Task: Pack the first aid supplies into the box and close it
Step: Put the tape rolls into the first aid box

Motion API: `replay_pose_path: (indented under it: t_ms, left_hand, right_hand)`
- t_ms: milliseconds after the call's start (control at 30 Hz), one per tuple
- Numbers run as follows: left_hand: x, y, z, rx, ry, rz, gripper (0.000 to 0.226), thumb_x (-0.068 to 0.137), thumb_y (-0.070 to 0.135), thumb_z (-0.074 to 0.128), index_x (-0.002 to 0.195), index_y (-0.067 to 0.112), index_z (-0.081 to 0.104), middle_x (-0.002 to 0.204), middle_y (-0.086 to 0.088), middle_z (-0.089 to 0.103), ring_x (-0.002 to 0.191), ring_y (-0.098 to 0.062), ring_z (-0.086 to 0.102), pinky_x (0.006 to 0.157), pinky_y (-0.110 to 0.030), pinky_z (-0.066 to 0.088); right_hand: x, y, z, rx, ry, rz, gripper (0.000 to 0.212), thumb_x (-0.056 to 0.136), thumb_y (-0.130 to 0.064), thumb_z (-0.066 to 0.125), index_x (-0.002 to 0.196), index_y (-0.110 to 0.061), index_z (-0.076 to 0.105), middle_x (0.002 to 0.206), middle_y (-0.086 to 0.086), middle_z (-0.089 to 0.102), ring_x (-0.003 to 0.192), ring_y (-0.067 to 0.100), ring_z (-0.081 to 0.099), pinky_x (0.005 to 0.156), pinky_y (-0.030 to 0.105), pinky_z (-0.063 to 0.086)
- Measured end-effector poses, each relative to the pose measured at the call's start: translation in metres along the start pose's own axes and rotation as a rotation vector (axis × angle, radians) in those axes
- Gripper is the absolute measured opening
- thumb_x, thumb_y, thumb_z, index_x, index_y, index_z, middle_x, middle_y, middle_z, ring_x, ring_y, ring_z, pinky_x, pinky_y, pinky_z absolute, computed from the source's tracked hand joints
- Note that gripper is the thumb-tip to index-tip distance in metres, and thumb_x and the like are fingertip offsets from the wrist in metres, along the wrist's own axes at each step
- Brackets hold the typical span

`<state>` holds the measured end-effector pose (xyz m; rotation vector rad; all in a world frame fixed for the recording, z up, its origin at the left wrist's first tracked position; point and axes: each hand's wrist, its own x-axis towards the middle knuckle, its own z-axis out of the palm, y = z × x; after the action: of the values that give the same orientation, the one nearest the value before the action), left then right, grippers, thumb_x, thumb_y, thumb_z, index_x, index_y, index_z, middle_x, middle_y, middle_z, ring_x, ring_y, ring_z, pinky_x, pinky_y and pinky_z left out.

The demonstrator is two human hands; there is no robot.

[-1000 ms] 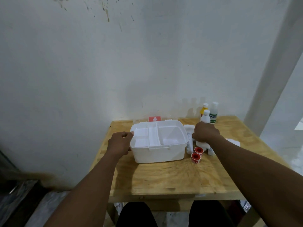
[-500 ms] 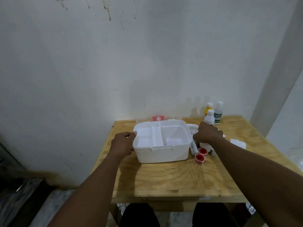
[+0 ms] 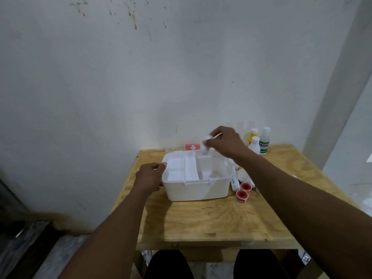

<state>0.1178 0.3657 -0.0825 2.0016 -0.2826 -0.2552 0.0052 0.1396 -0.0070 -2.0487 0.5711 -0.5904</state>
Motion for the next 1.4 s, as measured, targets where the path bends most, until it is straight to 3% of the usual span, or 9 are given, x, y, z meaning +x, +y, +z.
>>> replay_pose_path:
  t_ms: [67,167,367,833,967,1100,1233,1400]
  left_hand:
    - [0.0,-0.001,0.0,-0.004,-0.002,-0.004,0.039,0.095,0.046,0.06,0.117,0.017,0.073,0.103,-0.005,0.073,0.074,-0.023,0.073,0.069,-0.04,0.062]
    - [-0.001,-0.001,-0.001,0.001,-0.004,0.002,0.04,0.095,0.046,0.06,0.118,0.016,0.072,0.103,-0.006,0.073,0.074,-0.023,0.073,0.069,-0.04,0.062]
    - [0.0,-0.001,-0.001,0.012,-0.008,0.011,0.042,0.095,0.045,0.059,0.12,0.014,0.071,0.105,-0.007,0.073,0.075,-0.024,0.073,0.064,-0.036,0.061]
    - [-0.002,0.0,-0.001,0.032,-0.004,0.017,0.042,0.096,0.045,0.058,0.121,0.013,0.071,0.104,-0.007,0.073,0.077,-0.025,0.073,0.064,-0.036,0.061]
    - [-0.003,0.002,-0.003,0.06,0.002,0.042,0.051,0.094,0.058,0.054,0.119,0.016,0.07,0.102,-0.007,0.074,0.083,-0.027,0.072,0.065,-0.037,0.06]
    - [-0.008,0.015,-0.003,0.235,0.191,0.196,0.05,0.1,0.052,0.047,0.126,0.015,0.065,0.121,-0.007,0.07,0.106,-0.025,0.065,0.081,-0.031,0.043]
    - [-0.019,0.044,0.009,0.385,0.311,0.483,0.031,0.096,0.037,0.058,0.121,0.02,0.065,0.117,-0.004,0.065,0.101,-0.025,0.064,0.077,-0.031,0.045]
    - [-0.048,0.074,0.052,0.472,0.186,0.81,0.024,0.091,0.029,0.06,0.111,0.019,0.069,0.109,-0.002,0.063,0.103,-0.022,0.061,0.077,-0.035,0.054]
  right_hand:
    - [-0.009,-0.007,0.017,-0.048,-0.165,-0.029,0.028,0.07,-0.033,0.081,0.09,-0.018,0.068,0.093,0.002,0.071,0.088,0.02,0.067,0.076,0.035,0.054]
    - [-0.019,-0.006,0.038,-0.171,-0.247,-0.113,0.03,0.072,-0.031,0.081,0.093,-0.016,0.067,0.092,-0.002,0.066,0.092,0.021,0.062,0.079,0.033,0.05]
    - [-0.027,0.002,0.049,-0.341,-0.242,-0.208,0.027,0.074,-0.035,0.078,0.093,-0.018,0.067,0.086,-0.005,0.062,0.084,0.014,0.06,0.075,0.03,0.05]
    - [-0.032,0.011,0.053,-0.423,-0.311,-0.251,0.032,0.087,-0.045,0.066,0.1,-0.019,0.078,0.11,-0.001,0.073,0.106,0.015,0.063,0.092,0.03,0.048]
    - [-0.026,0.01,0.04,-0.33,-0.171,-0.219,0.034,0.091,-0.048,0.057,0.108,-0.022,0.071,0.111,0.0,0.069,0.098,0.013,0.061,0.089,0.033,0.049]
    - [-0.017,0.007,-0.009,-0.31,-0.053,-0.139,0.017,0.089,-0.022,0.058,0.099,-0.016,0.071,0.096,0.0,0.067,0.089,0.017,0.061,0.079,0.026,0.043]
    - [-0.016,0.029,-0.058,-0.408,-0.134,-0.055,0.014,0.086,-0.02,0.059,0.092,-0.015,0.071,0.095,-0.002,0.069,0.088,0.017,0.066,0.072,0.027,0.051]
    - [-0.037,0.064,-0.083,-0.508,-0.186,-0.009,0.017,0.084,-0.014,0.062,0.098,-0.012,0.071,0.092,-0.002,0.065,0.089,0.015,0.061,0.072,0.025,0.046]
